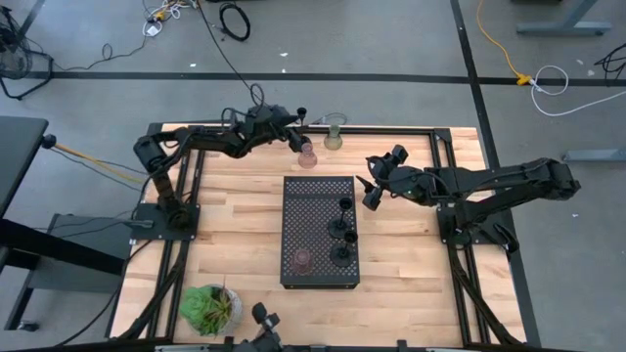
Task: Pick & Place candle stick holders
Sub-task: Put the right black candle holder on the shelf aligned with the other black candle holders
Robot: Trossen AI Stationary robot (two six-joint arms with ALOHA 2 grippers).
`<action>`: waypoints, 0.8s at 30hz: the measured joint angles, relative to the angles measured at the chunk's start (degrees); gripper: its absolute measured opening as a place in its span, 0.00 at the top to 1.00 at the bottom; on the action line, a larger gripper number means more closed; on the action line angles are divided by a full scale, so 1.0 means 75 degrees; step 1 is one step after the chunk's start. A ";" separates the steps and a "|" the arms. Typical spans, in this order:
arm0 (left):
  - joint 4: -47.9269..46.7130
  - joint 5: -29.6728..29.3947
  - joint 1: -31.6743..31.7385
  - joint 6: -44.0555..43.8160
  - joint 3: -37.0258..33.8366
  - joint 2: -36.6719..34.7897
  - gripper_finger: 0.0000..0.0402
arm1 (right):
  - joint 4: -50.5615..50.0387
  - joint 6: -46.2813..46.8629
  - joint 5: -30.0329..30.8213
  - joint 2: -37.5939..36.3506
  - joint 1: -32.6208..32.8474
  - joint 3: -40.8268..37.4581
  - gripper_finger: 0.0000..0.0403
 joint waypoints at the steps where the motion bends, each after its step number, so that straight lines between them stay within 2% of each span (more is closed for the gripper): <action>1: -0.0023 -0.0006 0.0030 0.0036 0.0062 0.0052 0.45 | 0.0001 -0.0039 0.0002 0.0000 0.0000 0.0000 0.32; 4: -0.0131 -0.0063 0.0114 0.0046 0.0159 0.0202 0.47 | 0.0003 -0.0120 -0.0003 0.0000 0.0000 0.0000 0.32; 7: -0.0209 -0.0001 0.0215 0.0046 0.0161 0.0267 0.54 | 0.0010 -0.0123 0.0000 0.0000 0.0000 0.0000 0.32; 11: -0.0330 0.0048 0.0319 0.0046 0.0162 0.0264 0.69 | 0.0015 -0.0187 0.0000 0.0000 0.0000 0.0000 0.32; 17: -0.0315 0.0642 0.0426 0.0053 0.0162 0.0264 0.95 | 0.0024 -0.0206 0.0003 0.0000 0.0000 0.0000 0.32; 24: -0.0377 0.0694 0.0420 0.0052 0.0162 0.0257 0.96 | 0.0027 -0.0201 -0.0003 0.0000 -0.0005 0.0000 0.32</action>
